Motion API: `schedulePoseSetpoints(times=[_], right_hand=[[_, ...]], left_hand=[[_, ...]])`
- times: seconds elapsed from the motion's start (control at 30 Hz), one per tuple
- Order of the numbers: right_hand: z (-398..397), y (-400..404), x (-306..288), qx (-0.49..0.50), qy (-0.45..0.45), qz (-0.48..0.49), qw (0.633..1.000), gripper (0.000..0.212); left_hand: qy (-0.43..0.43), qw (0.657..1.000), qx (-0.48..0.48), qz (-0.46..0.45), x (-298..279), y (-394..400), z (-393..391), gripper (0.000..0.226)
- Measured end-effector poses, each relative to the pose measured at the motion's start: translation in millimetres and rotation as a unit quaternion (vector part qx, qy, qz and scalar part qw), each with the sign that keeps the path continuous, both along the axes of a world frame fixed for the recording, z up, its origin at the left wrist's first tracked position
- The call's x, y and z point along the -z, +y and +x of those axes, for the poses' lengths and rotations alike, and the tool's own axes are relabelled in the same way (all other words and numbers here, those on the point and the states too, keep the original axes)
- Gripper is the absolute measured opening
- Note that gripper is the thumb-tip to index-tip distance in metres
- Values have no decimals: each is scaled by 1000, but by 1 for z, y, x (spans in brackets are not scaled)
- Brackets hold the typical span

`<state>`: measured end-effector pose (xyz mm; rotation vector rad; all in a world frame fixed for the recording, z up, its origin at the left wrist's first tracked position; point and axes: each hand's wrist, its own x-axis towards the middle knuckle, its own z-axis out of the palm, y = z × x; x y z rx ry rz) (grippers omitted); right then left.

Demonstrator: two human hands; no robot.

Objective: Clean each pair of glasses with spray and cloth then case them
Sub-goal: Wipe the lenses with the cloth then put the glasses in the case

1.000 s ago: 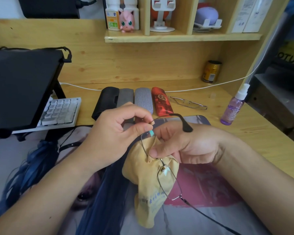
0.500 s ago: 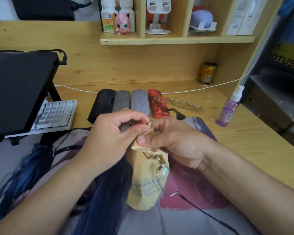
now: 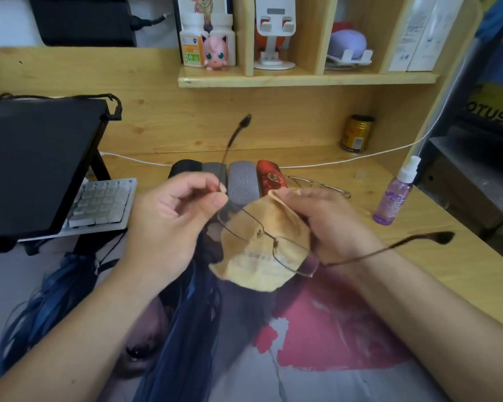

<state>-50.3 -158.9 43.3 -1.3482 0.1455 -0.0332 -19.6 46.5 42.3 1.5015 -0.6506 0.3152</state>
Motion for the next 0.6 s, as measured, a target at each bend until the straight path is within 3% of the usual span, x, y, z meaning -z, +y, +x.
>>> schedulePoseSetpoints(times=[0.1, 0.17, 0.2, 0.27, 0.3, 0.4, 0.53, 0.6], right_hand=[[5, -23, -6, 64, -14, -225, 972, 31], [4, -26, -12, 88, -59, -303, 947, 15], [3, -24, -16, 89, -79, -304, 945, 14], [2, -24, -17, 93, -117, -294, 944, 43], [3, -25, -17, 103, -140, -314, 934, 45], [2, -26, -19, 127, -187, -349, 909, 20], [1, -28, -23, 95, -181, -269, 941, 23], [1, -29, -22, 103, -187, -300, 930, 14]], left_hand=[[-7, 1000, -7, -1, 0, 2, 2, 33], [-1, 1000, -3, 9, 2, -2, -1, 31], [3, 1000, 0, 12, 2, -4, -2, 30], [6, 1000, 2, 14, 3, -6, -3, 27], [6, 1000, 0, 14, 4, -6, -3, 27], [13, 1000, 1, 8, 5, -5, -3, 25], [21, 1000, 19, -3, 5, -8, -6, 20], [24, 999, 22, -4, 4, -8, -7, 20]])
